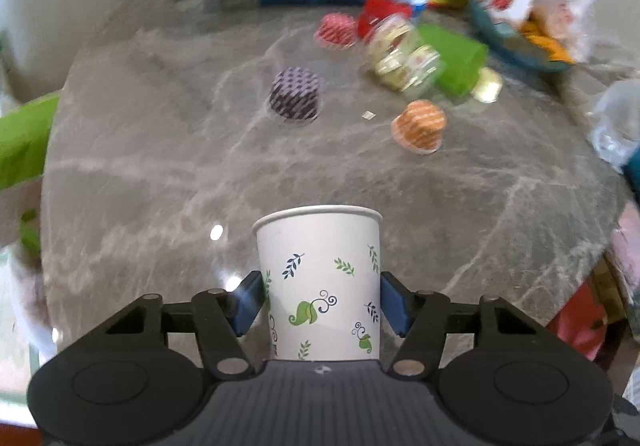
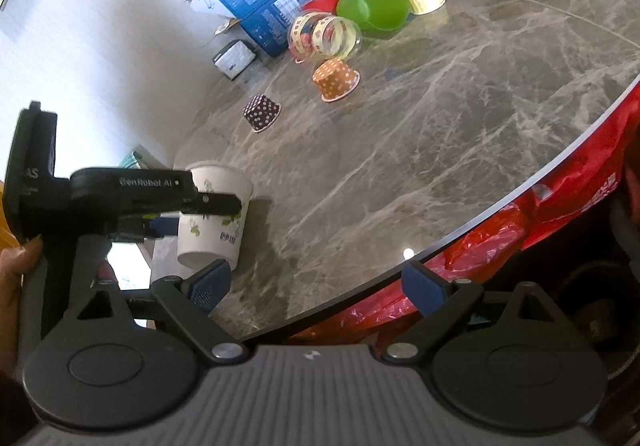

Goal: Flip cup upright
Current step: 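Grasp the upright white cup with the left gripper while the right gripper releases it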

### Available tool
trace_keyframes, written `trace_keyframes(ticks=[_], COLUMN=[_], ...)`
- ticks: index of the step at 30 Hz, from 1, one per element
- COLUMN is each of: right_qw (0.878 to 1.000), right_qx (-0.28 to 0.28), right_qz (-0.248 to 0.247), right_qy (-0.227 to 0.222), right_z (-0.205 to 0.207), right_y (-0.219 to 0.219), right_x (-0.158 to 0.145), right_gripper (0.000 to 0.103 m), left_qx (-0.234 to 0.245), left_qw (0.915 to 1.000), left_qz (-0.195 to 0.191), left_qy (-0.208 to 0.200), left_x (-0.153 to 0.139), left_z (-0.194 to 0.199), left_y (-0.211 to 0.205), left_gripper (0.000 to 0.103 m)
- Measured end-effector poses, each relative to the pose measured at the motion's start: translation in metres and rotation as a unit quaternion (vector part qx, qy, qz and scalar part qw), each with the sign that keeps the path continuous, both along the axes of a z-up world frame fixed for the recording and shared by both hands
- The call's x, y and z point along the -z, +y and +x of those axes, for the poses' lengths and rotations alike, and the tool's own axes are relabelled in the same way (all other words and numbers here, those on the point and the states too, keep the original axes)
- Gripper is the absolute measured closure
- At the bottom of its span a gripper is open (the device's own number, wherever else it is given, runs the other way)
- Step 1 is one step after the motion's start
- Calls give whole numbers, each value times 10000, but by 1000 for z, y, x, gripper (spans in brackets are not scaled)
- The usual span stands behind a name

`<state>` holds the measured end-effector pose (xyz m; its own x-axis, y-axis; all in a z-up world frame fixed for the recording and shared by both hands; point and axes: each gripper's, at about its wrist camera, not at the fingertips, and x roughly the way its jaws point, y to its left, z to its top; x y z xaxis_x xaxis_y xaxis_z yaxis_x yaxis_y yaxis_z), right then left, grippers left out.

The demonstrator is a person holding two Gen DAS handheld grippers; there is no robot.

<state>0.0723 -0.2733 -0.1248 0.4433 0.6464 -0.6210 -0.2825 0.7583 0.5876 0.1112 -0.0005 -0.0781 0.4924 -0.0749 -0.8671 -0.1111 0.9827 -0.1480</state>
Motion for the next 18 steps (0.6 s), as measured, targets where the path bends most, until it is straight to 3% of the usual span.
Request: trace_keyframes(ticks=[8, 12, 15, 18], right_qw=[9999, 9998, 9998, 9997], right_qx=[82, 118, 146, 184], right_qz=[105, 115, 63, -1], right_qy=[-33, -69, -112, -181], right_z=[5, 8, 8, 5], right_y=[-3, 0, 2, 4], right_x=[-1, -3, -3, -1], right_gripper=[10, 10, 10, 10], left_qx=[546, 652, 688, 651], left_qw=[9935, 9860, 9808, 9738], left_qz=[-465, 78, -3, 160], left_qy=[-879, -1530, -1825, -2174], left_x=[-9, -9, 2, 11], left_z=[12, 28, 33, 25], left_y=[0, -19, -22, -24], left_gripper=[38, 40, 41, 42])
